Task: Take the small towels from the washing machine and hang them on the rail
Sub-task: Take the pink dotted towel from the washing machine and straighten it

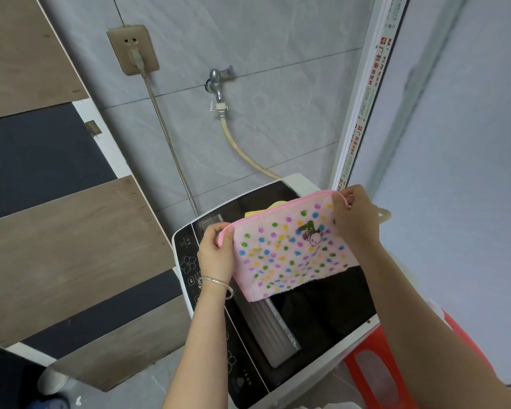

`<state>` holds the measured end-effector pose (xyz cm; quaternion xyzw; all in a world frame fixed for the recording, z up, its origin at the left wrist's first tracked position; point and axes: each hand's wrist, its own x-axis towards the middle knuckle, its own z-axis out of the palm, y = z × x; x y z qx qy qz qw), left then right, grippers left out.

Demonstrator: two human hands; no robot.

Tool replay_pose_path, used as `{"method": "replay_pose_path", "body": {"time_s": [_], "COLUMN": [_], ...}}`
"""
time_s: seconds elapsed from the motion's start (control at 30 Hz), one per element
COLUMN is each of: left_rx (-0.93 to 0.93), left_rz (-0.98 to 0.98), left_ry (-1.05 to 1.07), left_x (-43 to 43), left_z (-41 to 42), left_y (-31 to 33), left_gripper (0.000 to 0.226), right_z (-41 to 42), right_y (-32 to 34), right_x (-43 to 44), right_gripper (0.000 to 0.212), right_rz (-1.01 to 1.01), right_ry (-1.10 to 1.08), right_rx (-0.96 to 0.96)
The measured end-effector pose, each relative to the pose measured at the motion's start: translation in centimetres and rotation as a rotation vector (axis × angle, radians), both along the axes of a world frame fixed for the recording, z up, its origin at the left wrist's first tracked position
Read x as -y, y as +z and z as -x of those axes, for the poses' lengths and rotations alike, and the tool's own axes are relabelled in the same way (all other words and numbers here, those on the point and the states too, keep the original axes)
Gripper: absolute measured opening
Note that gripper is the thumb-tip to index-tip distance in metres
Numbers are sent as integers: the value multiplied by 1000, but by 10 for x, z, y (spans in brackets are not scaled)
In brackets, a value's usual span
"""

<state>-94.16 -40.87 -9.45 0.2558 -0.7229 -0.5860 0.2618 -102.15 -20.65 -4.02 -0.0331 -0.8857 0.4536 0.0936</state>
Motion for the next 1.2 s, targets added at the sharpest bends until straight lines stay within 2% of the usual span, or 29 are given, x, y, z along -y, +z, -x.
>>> {"method": "replay_pose_path", "body": {"time_s": [0.2,0.37,0.6,0.7,0.87,0.97,1.07,1.13,1.2], "left_rx": [14,38,20,7,-32,-76,-134,-147,-150], "left_rz": [70,121,42,31,-140,-327,-532,-539,-520], "left_ry": [208,109,43,23,-60,-105,-160,-180,-170], "left_x": [-27,-58,-64,-65,-60,-56,-56,-55,-52], "left_z": [7,14,12,11,12,13,10,7,8], "left_y": [27,36,34,33,34,37,39,41,40], "left_gripper": [13,16,18,25,31,31,41,39,33], "right_z": [-21,-48,-54,-56,-63,-65,-63,-58,-55], "right_y": [1,-3,-13,-13,-7,-6,-6,-8,-11], "right_x": [23,58,72,72,69,66,62,60,60], "right_gripper": [14,22,18,15,16,25,31,29,25], "right_rz": [47,4,91,-4,50,35,76,72,156], "right_ry": [-26,161,197,218,319,391,439,453,437], "right_rx": [-65,-66,-90,-149,-146,-141,-111,-125,-123]}}
